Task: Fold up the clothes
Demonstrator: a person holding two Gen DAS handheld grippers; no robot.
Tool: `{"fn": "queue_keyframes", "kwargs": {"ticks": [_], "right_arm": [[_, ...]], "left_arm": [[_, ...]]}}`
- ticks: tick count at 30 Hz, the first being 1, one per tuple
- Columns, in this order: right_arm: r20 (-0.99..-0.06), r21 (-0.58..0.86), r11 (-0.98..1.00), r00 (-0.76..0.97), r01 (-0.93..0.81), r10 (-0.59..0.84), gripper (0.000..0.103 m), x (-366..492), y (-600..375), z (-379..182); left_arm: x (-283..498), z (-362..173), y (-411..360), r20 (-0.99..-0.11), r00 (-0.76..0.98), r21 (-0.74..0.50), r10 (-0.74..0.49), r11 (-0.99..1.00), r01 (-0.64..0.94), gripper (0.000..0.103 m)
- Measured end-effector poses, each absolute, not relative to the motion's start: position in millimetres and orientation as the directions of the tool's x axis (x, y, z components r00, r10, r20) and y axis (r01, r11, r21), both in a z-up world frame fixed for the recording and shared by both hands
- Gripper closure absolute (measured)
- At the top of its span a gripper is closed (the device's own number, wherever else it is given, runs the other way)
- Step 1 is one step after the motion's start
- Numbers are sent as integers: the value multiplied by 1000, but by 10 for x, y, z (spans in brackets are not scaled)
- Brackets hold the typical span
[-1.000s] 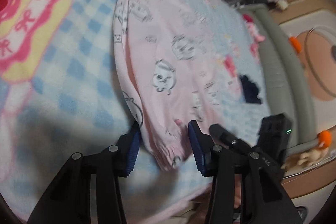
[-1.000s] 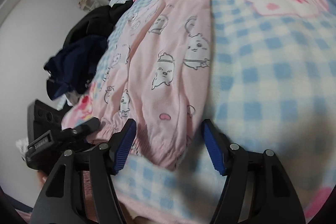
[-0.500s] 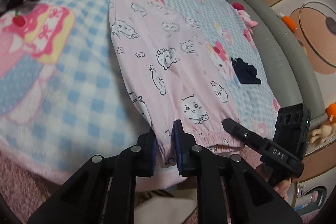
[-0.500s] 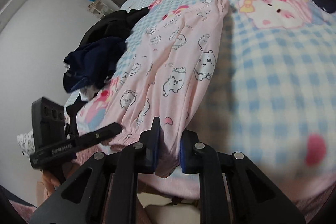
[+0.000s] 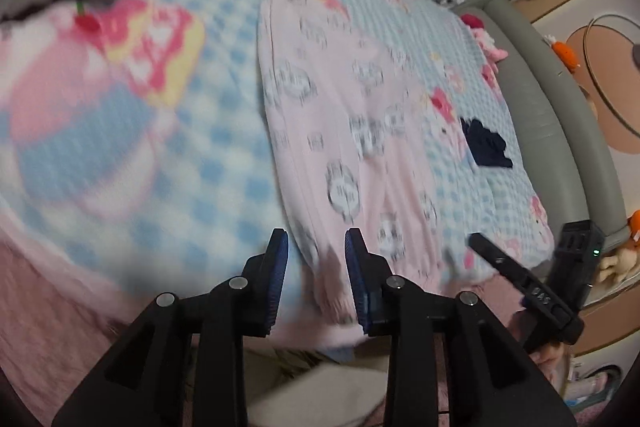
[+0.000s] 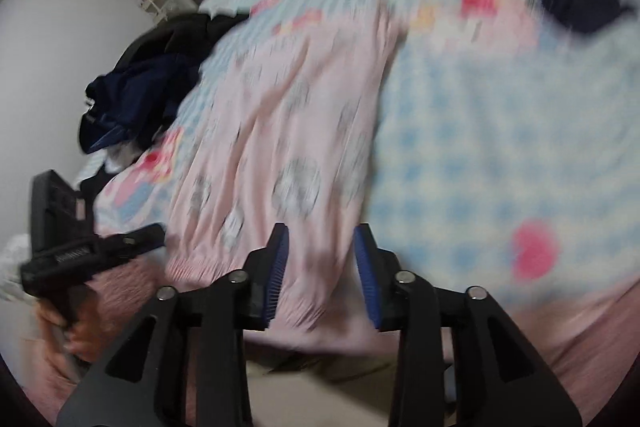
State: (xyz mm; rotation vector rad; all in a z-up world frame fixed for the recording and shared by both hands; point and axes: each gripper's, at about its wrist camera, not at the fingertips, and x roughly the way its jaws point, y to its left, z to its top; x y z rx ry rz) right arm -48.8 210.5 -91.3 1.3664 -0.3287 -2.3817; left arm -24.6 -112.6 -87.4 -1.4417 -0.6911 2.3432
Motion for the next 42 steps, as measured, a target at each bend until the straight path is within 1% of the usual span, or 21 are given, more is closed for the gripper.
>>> {"fn": "queue_keyframes", "kwargs": {"ticks": [4,5,7,9,12,15,17,20,23,26,29,31,35,37,40,41,42], "right_arm": [[-783,267,-931,-507,247,-359,66,-824,2039,-790],[-792,260,-930,-494,260,-359,66,-924,1990,-832],[-815,233,-934,-470,271,-340,66,-1099,1863,-951],[-832,210,-941,-457,267,-315,69,-1158,1780,-1073],[-834,196,-954,-474,225,-283,69,-1129,1820,-1189],[-831,252,-953,-468,166,-301,69,-1067,1953,-1292],[-837,255,-956,-461,146,-293,71,-1033,2037,-1332],[-822,299,-947,-472,114,-317,71,-1003,2160,-1265],[-794,309,-943,-513,122,-326,70,-949,2158,-1128],[-804,254,-950,-507,181,-312,69,-953,1975,-1099],[-829,199,-959,-487,201,-274,69,-929,1868,-1207],[-850,157,-969,-473,192,-231,69,-933,1878,-1310],[-846,243,-961,-455,132,-277,69,-980,2075,-1360],[-845,257,-959,-452,123,-284,69,-973,2104,-1348],[-845,231,-963,-462,141,-270,69,-928,2081,-1333],[-844,222,-964,-466,149,-266,67,-910,2068,-1328],[-843,217,-964,-468,155,-265,66,-894,2055,-1317]], "left_arm": [[-668,-834,-1020,-755,-485,-482,441,-875,-45,73],[-766,-846,-949,-761,-486,-461,429,-886,-60,73],[-822,-929,-885,-766,-481,-455,427,-888,-63,74],[-848,-1025,-839,-769,-474,-458,429,-887,-61,75],[-841,-1139,-817,-784,-464,-441,412,-896,-51,75],[-820,-1163,-930,-784,-475,-445,399,-896,-18,74],[-804,-1152,-1009,-784,-491,-438,379,-899,6,75],[-766,-1126,-1079,-764,-505,-466,401,-885,2,75],[-765,-1116,-1009,-758,-505,-465,413,-885,-25,75],[-737,-1058,-927,-746,-532,-442,400,-895,-53,75],[-696,-976,-881,-723,-566,-429,397,-900,-84,75],[-715,-1028,-838,-742,-536,-424,403,-901,-91,75],[-754,-1150,-875,-772,-489,-441,406,-896,-48,75],[-773,-1211,-900,-786,-466,-449,407,-893,-23,75],[-774,-1230,-944,-748,-457,-526,481,-850,-35,75],[-769,-1226,-943,-736,-458,-542,498,-839,-41,75],[-766,-1212,-925,-724,-462,-553,511,-831,-53,80]]}}
